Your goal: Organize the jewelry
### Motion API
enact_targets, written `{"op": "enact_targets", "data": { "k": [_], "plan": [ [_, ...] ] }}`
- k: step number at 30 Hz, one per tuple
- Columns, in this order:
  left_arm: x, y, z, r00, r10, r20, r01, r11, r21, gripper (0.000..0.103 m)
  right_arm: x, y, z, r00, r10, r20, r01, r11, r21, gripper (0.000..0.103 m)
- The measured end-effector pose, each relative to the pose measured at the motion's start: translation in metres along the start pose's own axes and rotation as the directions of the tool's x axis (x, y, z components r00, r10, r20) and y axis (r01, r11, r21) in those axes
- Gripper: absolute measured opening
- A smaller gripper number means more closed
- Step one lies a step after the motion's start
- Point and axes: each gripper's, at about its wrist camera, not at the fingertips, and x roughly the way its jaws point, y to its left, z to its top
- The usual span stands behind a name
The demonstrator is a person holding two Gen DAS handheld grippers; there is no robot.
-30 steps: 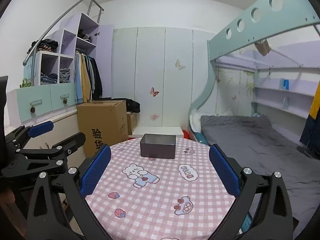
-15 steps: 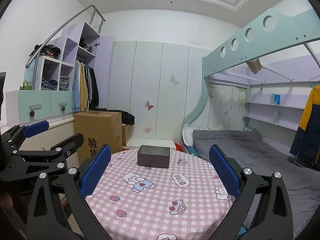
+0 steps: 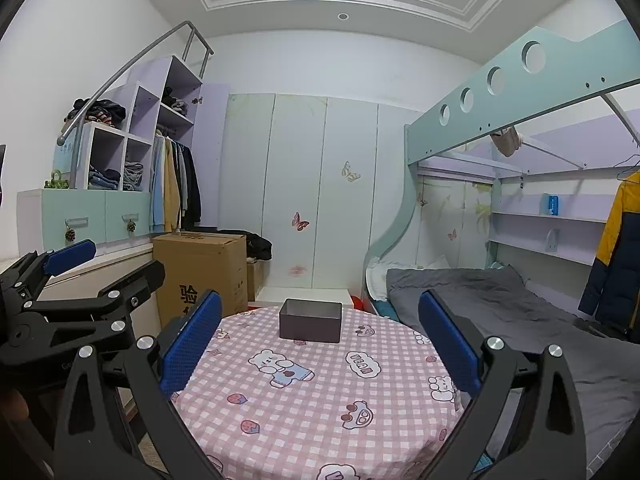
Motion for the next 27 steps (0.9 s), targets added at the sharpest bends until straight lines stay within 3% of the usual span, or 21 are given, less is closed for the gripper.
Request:
{"op": "enact_targets", "data": {
  "k": [27],
  "plan": [
    [-0.0052, -0.004, -0.0014, 1.0, -0.004, 0.023, 0.004, 1.0, 0.007, 0.096, -0.0073, 0.0024, -0.0018, 1.0, -0.014, 0.004, 0.014, 1.0, -0.004, 0.095]
  ]
}}
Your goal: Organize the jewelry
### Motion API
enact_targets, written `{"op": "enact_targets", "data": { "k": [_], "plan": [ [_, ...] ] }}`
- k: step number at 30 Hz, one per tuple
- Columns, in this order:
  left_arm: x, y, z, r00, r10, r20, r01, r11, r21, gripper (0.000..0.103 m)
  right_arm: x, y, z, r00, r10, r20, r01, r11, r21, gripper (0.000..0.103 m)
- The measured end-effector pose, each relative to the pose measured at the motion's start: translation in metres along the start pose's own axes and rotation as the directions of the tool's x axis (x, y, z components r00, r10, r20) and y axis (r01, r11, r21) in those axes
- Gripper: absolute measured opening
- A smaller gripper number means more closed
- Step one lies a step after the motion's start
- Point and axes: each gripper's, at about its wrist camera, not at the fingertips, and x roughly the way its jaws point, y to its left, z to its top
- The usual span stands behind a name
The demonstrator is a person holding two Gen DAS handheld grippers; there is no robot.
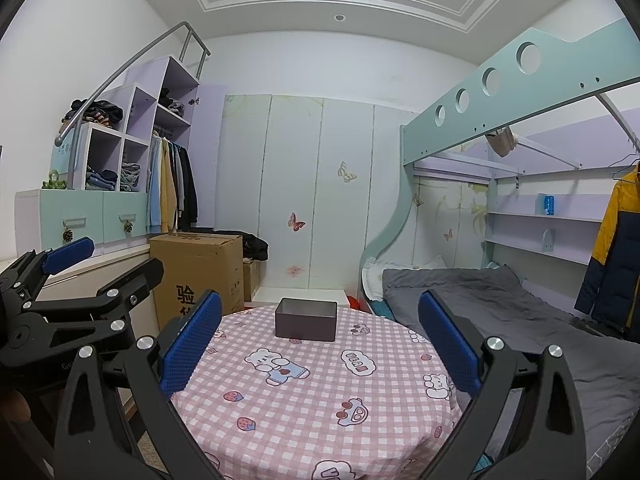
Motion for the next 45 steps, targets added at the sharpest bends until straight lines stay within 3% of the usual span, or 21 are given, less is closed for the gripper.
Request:
{"op": "enact_targets", "data": {
  "k": [45],
  "plan": [
    [0.0041, -0.0034, -0.0024, 1.0, 0.005, -0.002, -0.005, 1.0, 0.007, 0.096, 0.0025, 0.0078, -0.0042, 1.0, -0.023, -0.018, 0.023, 1.0, 0.01, 0.095]
  ]
}}
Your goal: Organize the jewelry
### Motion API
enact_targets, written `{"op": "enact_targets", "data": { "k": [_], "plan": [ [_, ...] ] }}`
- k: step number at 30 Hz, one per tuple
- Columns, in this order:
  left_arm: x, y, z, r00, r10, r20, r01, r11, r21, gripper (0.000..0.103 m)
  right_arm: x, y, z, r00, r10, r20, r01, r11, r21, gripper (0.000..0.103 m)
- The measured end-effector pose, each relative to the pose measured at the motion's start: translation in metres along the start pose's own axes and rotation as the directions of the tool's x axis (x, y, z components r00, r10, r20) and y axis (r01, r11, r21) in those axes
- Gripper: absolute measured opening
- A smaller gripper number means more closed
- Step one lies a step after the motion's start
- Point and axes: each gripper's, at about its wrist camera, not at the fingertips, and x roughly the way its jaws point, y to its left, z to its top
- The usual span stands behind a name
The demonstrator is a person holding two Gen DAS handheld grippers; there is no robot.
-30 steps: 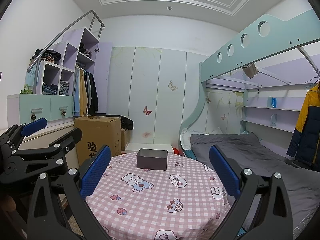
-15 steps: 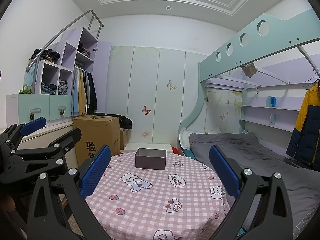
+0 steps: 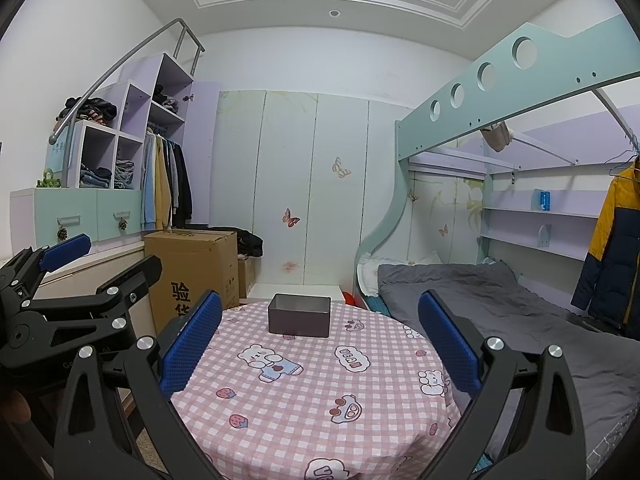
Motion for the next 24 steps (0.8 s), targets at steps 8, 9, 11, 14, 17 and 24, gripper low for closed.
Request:
{"op": "enact_targets", "data": {
  "k": [8, 9, 11, 14, 17, 24],
  "plan": [
    [0.0, 0.0, 0.0003, 1.0, 0.001, 0.0, -0.001, 1.0, 0.001, 0.096, 0.0001, 0.0001, 0.0006, 1.0, -0.001, -0.001, 0.001, 1.0, 0.0, 0.095],
    [0.0003, 0.0, 0.0002, 1.0, 0.002, 0.0, -0.002, 1.0, 0.002, 0.096, 0.0002, -0.0002, 0.0007, 1.0, -0.002, 0.0, 0.002, 1.0, 0.0, 0.095],
    [0.0019, 0.001, -0.0014, 1.0, 0.004, -0.001, -0.004, 1.0, 0.005, 0.096, 0.0, 0.001, 0.0002, 1.0, -0.005, 0.0, 0.005, 1.0, -0.001, 0.095],
    [0.0025, 0.0012, -0.0031, 1.0, 0.005, -0.001, -0.005, 1.0, 0.007, 0.096, -0.0003, 0.0018, -0.0009, 1.0, -0.007, -0.003, 0.007, 1.0, 0.001, 0.095],
    [0.0029, 0.0016, -0.0043, 1.0, 0.007, -0.003, -0.007, 1.0, 0.009, 0.096, 0.0006, 0.0025, -0.002, 1.0, -0.011, -0.005, 0.011, 1.0, 0.002, 0.095],
    [0.0034, 0.0026, -0.0051, 1.0, 0.009, -0.004, -0.009, 1.0, 0.01, 0.096, -0.0002, 0.0032, -0.0032, 1.0, -0.012, -0.009, 0.012, 1.0, 0.006, 0.095]
  ]
}}
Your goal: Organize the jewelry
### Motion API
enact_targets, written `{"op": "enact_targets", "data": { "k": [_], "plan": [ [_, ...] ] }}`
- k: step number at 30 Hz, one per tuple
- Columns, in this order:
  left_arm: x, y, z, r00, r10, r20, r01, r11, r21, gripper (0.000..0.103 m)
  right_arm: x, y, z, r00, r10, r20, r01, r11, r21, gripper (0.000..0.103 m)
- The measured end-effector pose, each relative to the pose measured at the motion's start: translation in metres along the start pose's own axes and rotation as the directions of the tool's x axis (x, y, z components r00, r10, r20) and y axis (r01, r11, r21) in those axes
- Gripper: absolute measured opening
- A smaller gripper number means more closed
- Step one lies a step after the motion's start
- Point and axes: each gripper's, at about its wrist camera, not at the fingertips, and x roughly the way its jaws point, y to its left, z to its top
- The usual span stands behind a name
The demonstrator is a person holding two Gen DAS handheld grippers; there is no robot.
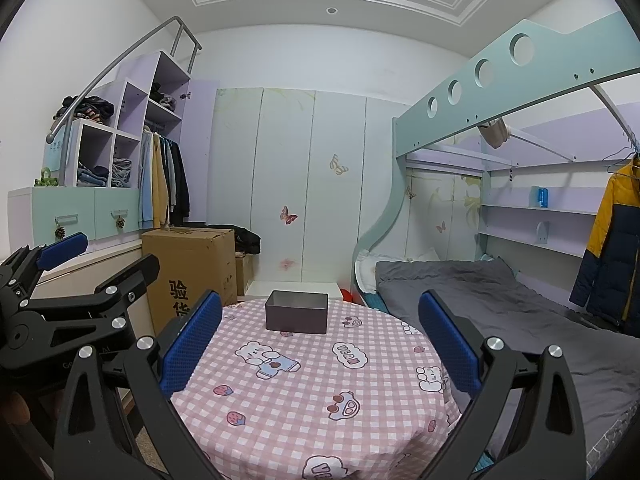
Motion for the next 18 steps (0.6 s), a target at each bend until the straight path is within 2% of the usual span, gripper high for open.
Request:
{"op": "enact_targets", "data": {
  "k": [18],
  "plan": [
    [-0.0028, 0.005, -0.0017, 1.0, 0.008, -0.004, -0.008, 1.0, 0.009, 0.096, 0.001, 0.0036, -0.0041, 1.0, -0.007, -0.011, 0.007, 1.0, 0.005, 0.095]
  ]
}}
